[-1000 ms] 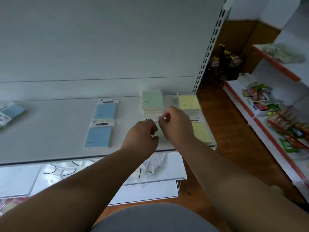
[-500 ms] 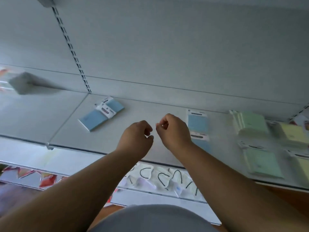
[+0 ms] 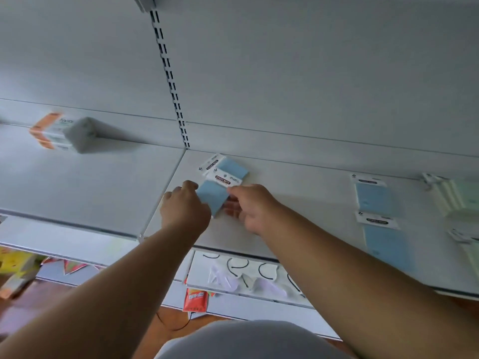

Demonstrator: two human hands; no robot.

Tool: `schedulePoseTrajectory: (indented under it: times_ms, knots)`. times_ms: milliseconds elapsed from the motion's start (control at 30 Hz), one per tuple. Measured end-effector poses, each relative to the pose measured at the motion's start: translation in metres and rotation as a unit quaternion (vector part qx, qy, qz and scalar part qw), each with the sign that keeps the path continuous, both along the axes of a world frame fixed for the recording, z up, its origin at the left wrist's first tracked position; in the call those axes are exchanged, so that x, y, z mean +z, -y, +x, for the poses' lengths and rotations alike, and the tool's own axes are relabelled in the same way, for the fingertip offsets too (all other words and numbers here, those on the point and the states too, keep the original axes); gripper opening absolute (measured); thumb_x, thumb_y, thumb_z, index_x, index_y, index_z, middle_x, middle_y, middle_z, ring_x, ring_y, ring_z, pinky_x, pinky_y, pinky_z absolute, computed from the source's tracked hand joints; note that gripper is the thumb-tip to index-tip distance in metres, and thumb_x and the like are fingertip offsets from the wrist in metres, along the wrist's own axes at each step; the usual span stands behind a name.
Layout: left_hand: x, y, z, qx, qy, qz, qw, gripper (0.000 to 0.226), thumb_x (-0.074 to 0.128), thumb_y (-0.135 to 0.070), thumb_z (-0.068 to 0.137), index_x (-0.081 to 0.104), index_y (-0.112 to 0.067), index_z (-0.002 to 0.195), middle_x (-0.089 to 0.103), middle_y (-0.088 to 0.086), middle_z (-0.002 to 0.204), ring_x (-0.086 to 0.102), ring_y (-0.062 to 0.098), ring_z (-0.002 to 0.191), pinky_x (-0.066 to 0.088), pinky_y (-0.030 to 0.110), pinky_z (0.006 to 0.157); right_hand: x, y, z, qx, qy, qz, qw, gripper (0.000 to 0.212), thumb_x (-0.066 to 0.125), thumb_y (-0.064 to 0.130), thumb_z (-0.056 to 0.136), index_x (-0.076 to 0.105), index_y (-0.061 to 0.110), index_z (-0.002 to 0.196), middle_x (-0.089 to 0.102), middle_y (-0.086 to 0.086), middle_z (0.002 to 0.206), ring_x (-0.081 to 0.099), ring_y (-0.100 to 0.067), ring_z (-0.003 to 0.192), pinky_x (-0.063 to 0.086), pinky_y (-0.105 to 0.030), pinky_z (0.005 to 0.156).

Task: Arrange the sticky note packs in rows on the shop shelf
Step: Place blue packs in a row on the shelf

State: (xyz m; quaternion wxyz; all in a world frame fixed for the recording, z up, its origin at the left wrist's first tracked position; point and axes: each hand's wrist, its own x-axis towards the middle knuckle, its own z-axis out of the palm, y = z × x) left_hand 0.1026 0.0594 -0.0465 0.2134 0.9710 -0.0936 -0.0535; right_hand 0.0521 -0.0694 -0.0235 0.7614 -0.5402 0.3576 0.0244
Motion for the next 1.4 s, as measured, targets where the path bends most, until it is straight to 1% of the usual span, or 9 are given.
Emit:
schedulePoseTrajectory:
  times_ms: [133,233,367,467,567,733,1000,1167,1400]
  knots:
    - [0.004,0.011,-0.008,0.04,-0.038,-0.079,0.995,0.047,0.061,-0.023,0.078,0.052,-0.015,0.124,0.06,0.008,0.116,0.056,0.031,0.108,0.041,0.035,0.095,-0.003,0.002,-0.002,-0.049,-0.045,0.042,0.997,0.008,0.056,0.006,0.09,0.06,0.008,0.083,0.055,-0.007,0.068,0.056,-0.018,0.053,0.042,-0.025,0.044]
    - [0.001,0.019,-0.002,0.051,-0.091,-0.077,0.992,0.046,0.065,-0.025,0.07,0.061,-0.014,0.114,0.064,0.009,0.106,0.062,0.03,0.094,0.049,0.032,0.077,-0.003,0.01,-0.008,-0.039,-0.054,0.019,0.998,0.011,0.057,0.008,0.091,0.057,0.008,0.079,0.053,-0.006,0.068,0.054,-0.016,0.051,0.039,-0.027,0.048]
    - [0.0,0.038,-0.016,-0.004,-0.12,-0.13,0.984,0.038,0.072,-0.028,0.067,0.069,-0.02,0.104,0.071,0.0,0.092,0.065,0.022,0.081,0.045,0.026,0.064,-0.008,0.032,-0.025,-0.013,-0.045,-0.171,0.984,0.019,0.067,0.024,0.087,0.057,0.016,0.072,0.056,-0.008,0.064,0.049,-0.02,0.049,0.038,-0.026,0.049]
    - [0.001,0.068,-0.04,-0.063,-0.111,-0.195,0.972,0.034,0.068,-0.018,0.075,0.065,-0.021,0.109,0.07,-0.003,0.097,0.065,0.015,0.079,0.044,0.024,0.063,-0.006,0.062,-0.056,-0.035,-0.047,-0.318,0.946,0.02,0.067,0.037,0.084,0.059,0.019,0.079,0.063,-0.002,0.073,0.057,-0.021,0.064,0.049,-0.035,0.064]
    - [0.006,0.109,-0.063,-0.133,-0.107,-0.23,0.958,0.043,0.065,-0.017,0.08,0.056,-0.025,0.121,0.063,-0.004,0.107,0.065,0.009,0.079,0.043,0.021,0.059,0.001,0.101,-0.091,-0.073,-0.055,-0.398,0.913,0.019,0.063,0.035,0.088,0.059,0.019,0.097,0.063,0.003,0.085,0.06,-0.017,0.076,0.051,-0.034,0.072]
    - [0.022,0.187,-0.098,-0.218,-0.125,-0.206,0.946,0.047,0.062,-0.015,0.083,0.053,-0.027,0.127,0.063,-0.015,0.081,0.059,0.007,0.072,0.038,0.015,0.053,0.01,0.18,-0.138,-0.111,-0.121,-0.491,0.856,0.025,0.062,0.038,0.086,0.063,0.018,0.102,0.066,0.0,0.094,0.062,-0.023,0.087,0.051,-0.035,0.078]
    - [0.027,0.289,-0.124,-0.201,-0.129,-0.13,0.962,0.043,0.062,-0.015,0.08,0.058,-0.018,0.123,0.07,-0.001,0.107,0.065,0.021,0.097,0.051,0.027,0.075,0.009,0.28,-0.149,-0.018,-0.214,-0.55,0.807,0.023,0.06,0.034,0.085,0.06,0.013,0.075,0.057,-0.006,0.073,0.057,-0.029,0.073,0.029,-0.026,0.053]
    - [0.016,0.301,-0.13,-0.209,-0.08,-0.024,0.974,0.04,0.064,-0.032,0.084,0.061,-0.014,0.119,0.057,0.008,0.121,0.06,0.026,0.104,0.047,0.029,0.08,-0.003,0.291,-0.153,0.017,-0.243,-0.59,0.77,0.041,0.063,0.034,0.085,0.052,0.007,0.114,0.061,-0.015,0.112,0.059,-0.033,0.106,0.043,-0.033,0.075]
    - [0.006,0.243,-0.117,-0.096,-0.051,-0.13,0.986,0.036,0.06,-0.035,0.09,0.06,-0.019,0.122,0.064,-0.001,0.113,0.059,0.016,0.099,0.041,0.024,0.079,0.001,0.245,-0.135,0.073,-0.07,-0.628,0.771,0.018,0.057,0.033,0.089,0.052,0.017,0.093,0.061,-0.006,0.099,0.058,-0.028,0.09,0.039,-0.03,0.069]
